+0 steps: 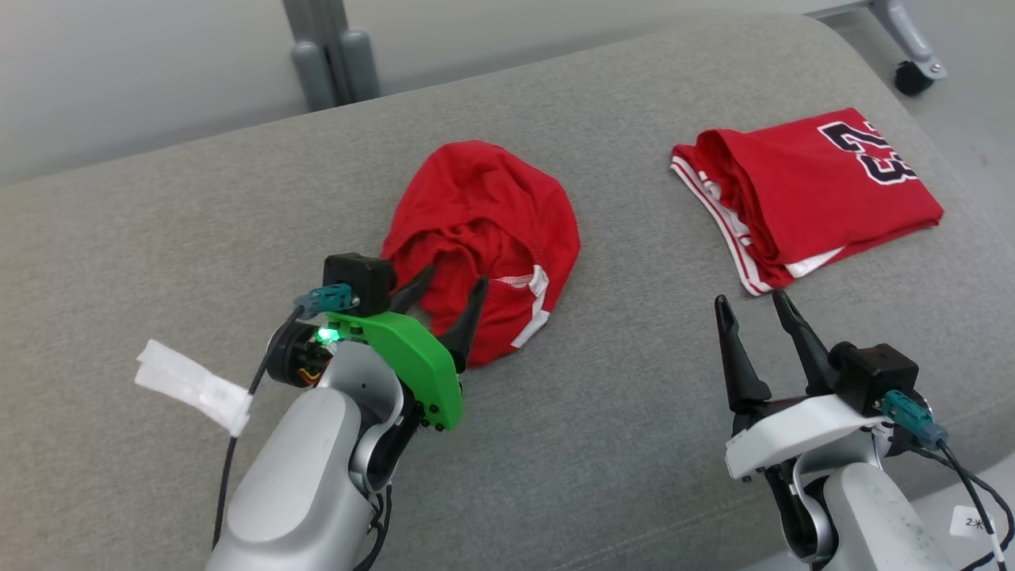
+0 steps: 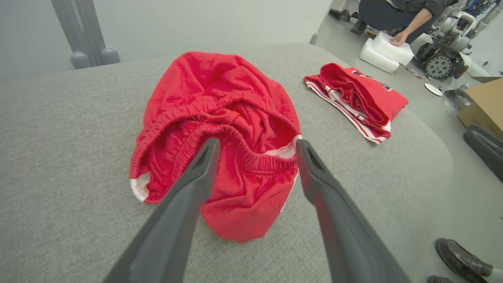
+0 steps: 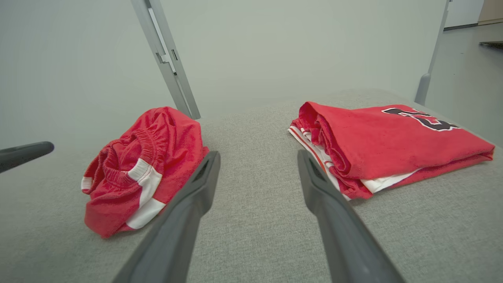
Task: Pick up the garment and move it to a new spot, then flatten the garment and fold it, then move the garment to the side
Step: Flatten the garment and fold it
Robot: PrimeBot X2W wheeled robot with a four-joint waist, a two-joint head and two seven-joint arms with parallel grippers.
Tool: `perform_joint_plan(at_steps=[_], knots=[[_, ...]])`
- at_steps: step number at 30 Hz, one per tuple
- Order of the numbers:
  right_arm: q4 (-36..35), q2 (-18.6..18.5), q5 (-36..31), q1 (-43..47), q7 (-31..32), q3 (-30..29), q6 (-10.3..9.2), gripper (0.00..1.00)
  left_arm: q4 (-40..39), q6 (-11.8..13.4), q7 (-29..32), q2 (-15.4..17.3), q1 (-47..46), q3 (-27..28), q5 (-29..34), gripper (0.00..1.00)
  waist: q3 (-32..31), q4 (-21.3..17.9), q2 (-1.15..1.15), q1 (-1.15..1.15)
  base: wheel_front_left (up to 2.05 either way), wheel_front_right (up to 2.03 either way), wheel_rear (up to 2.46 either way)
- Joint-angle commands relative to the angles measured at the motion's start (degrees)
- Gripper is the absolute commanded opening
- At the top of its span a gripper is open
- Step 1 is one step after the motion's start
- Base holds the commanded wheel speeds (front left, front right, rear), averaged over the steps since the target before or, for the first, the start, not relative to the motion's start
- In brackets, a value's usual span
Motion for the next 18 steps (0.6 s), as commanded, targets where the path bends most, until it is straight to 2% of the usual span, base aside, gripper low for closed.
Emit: perform_joint_plan(at_steps=[1,8,13,18], knots=[[0.31,0.22,0.67,-0.6,-0.63,0.1,-0.02,1.0,1.34,0.21,1.42,0.25,-1.61,-0.89,0.21,1.0,2.43,-5.11,0.0,0.0,0.0,0.0,0.0],[1.64,0.86,1.41,-1.53,-1.37,1.3,-0.02,1.0,6.07,1.11,4.64,0.19,-5.34,-3.73,-2.14,1.0,3.94,-10.01,0.0,0.0,0.0,0.0,0.0],[2.36,1.06,1.76,-1.82,-1.63,1.68,-0.02,1.0,9.26,4.22,3.56,0.19,-7.75,-5.22,-1.1,1.0,4.33,-12.03,0.0,0.0,0.0,0.0,0.0],[2.9,1.21,1.75,-1.9,-1.88,1.39,-0.02,1.0,12.1,6.36,3.64,0.19,-9.27,-6.44,-0.55,1.0,4.18,-12.38,0.0,0.0,0.0,0.0,0.0]])
